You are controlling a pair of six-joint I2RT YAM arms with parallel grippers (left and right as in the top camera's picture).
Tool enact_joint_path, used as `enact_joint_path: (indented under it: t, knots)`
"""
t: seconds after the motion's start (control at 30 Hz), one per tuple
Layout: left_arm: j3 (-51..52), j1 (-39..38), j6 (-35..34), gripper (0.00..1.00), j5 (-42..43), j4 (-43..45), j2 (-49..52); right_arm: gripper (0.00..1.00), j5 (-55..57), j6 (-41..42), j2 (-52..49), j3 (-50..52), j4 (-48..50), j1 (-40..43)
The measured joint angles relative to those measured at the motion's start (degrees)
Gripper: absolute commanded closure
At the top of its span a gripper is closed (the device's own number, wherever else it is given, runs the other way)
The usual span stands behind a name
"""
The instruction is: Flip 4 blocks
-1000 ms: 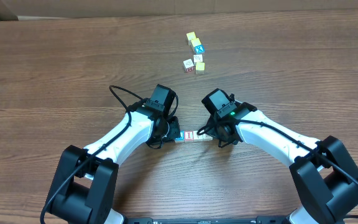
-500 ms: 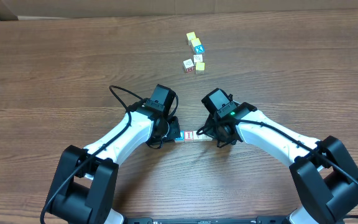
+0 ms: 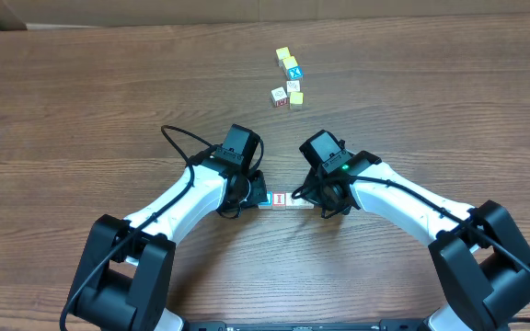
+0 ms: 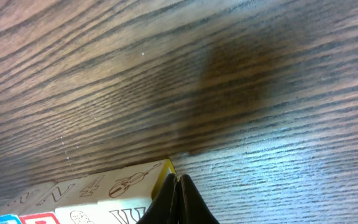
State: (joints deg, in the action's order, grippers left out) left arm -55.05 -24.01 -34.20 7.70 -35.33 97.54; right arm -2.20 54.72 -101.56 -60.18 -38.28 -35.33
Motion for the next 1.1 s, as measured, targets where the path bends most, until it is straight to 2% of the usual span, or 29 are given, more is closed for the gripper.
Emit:
enact_joint_path:
  t: [0.3, 0.6, 1.1]
  knots:
    - [0.07, 0.07, 0.0, 0.96, -1.25, 2.64, 0.0, 0.96, -1.53, 1.11, 0.0, 0.22, -0.37, 0.07]
    - [0.07, 0.15, 0.0, 0.96, -2.64, 6.67, 0.0, 0.96, -5.03, 5.64, 0.0, 0.59, -1.18, 0.07]
    - [0.04, 0.79, 0.0, 0.96, -3.45, 11.72, 2.58, 0.96, -8.55, 22.71, -0.11, 1.03, -1.57, -3.37]
